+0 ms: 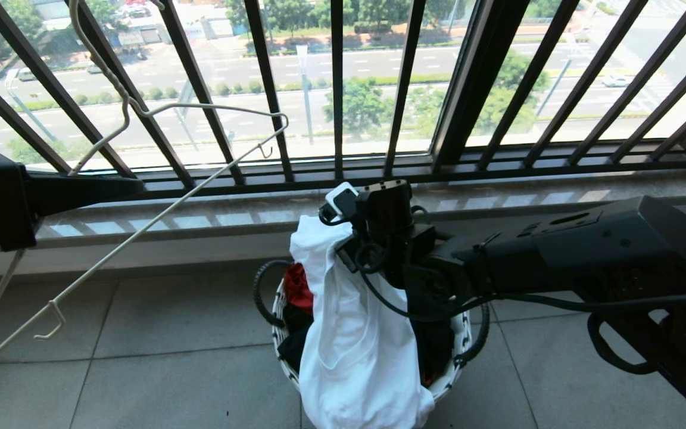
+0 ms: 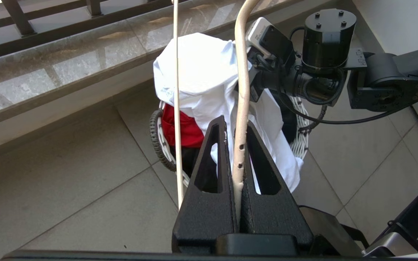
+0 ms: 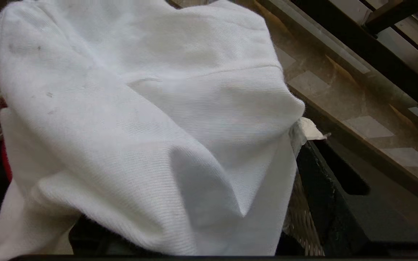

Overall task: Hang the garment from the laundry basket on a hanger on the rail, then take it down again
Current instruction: Pick up clothes from the basket

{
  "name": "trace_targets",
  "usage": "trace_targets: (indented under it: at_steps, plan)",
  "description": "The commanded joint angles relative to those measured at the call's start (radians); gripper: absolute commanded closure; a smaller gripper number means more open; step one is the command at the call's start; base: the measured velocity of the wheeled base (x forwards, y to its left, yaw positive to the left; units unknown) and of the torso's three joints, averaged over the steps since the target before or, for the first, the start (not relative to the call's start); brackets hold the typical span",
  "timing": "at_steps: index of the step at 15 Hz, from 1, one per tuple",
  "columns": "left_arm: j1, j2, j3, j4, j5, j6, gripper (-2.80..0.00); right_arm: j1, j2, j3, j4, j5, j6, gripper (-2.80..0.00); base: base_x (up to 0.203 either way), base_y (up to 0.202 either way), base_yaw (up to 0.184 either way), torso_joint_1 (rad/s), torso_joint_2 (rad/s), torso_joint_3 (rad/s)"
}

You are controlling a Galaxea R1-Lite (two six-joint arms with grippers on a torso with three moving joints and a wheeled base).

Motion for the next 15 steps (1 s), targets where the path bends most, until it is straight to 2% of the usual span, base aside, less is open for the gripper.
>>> trace_targets:
  at_steps: [1,4,6,11,15]
  plan:
    - [0.000,0.000,0.000,0.000,-0.003,0.000,0.00,0.000,-0.002,-0.007,-0.015,-0.001,-0.002,0.00,0.000,0.000,0.000,0.000,0.00,0.000]
    - [0.000,-0.001,-0.001,0.001,-0.004,0.000,0.00,0.000,-0.015,-0.002,-0.079,0.031,0.015,0.00,0.000,0.000,0.000,0.000,0.00,0.000]
    - [0.000,0.000,-0.001,0.000,-0.004,-0.001,0.00,0.000,-0.042,0.002,-0.079,0.068,0.102,0.00,0.000,0.000,0.000,0.000,0.00,0.000]
    - [-0.002,0.001,-0.006,0.002,-0.016,-0.003,0.00,0.002,-0.176,0.041,0.005,0.077,0.294,0.00,0.000,0.000,0.000,0.000,0.00,0.000]
    - [-0.006,0.000,-0.001,0.003,-0.017,-0.003,0.00,0.004,-0.279,0.122,0.044,0.094,0.316,0.00,0.000,0.000,0.000,0.000,0.00,0.000]
